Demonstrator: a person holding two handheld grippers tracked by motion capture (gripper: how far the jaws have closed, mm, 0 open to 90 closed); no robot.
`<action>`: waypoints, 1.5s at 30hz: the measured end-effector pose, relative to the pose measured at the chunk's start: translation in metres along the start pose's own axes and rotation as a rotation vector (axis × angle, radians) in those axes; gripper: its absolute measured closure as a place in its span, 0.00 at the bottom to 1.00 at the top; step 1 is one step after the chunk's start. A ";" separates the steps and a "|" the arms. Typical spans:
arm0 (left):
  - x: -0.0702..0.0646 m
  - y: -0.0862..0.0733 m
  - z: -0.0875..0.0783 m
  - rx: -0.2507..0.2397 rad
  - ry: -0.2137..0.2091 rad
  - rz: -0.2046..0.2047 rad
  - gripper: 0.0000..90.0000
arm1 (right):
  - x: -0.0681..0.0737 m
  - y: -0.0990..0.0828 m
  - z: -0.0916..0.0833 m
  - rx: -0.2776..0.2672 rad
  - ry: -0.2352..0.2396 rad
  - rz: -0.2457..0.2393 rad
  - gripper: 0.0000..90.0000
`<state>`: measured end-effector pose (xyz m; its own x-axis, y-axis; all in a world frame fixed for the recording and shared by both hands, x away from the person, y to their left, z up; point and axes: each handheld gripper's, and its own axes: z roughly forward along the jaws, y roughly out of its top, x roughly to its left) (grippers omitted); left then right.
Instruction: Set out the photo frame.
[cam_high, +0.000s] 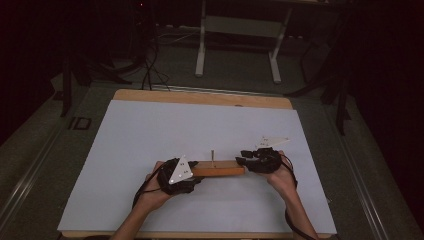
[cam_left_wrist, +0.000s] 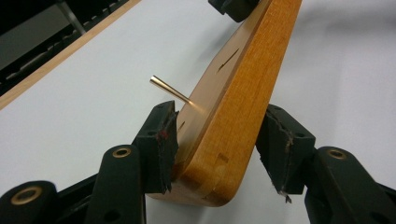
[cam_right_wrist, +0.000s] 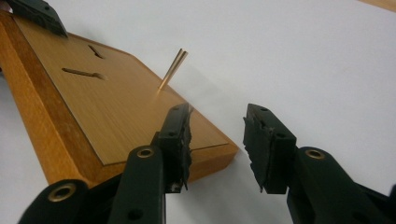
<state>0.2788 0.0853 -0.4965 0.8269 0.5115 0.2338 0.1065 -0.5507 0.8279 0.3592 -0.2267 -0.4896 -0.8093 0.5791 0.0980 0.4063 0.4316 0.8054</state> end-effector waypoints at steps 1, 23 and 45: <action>0.000 0.000 0.000 0.000 -0.002 0.000 0.54 | 0.000 -0.001 -0.001 -0.007 0.000 0.001 0.67; 0.005 0.001 0.000 0.000 -0.017 -0.020 0.54 | -0.001 -0.028 -0.012 0.054 -0.019 -0.065 0.64; 0.012 0.000 -0.001 -0.010 -0.029 -0.052 0.53 | 0.019 -0.012 0.009 0.024 0.065 -0.204 0.44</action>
<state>0.2884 0.0918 -0.4935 0.8358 0.5202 0.1757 0.1446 -0.5172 0.8435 0.3422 -0.2145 -0.5029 -0.9012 0.4326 -0.0274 0.2408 0.5522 0.7982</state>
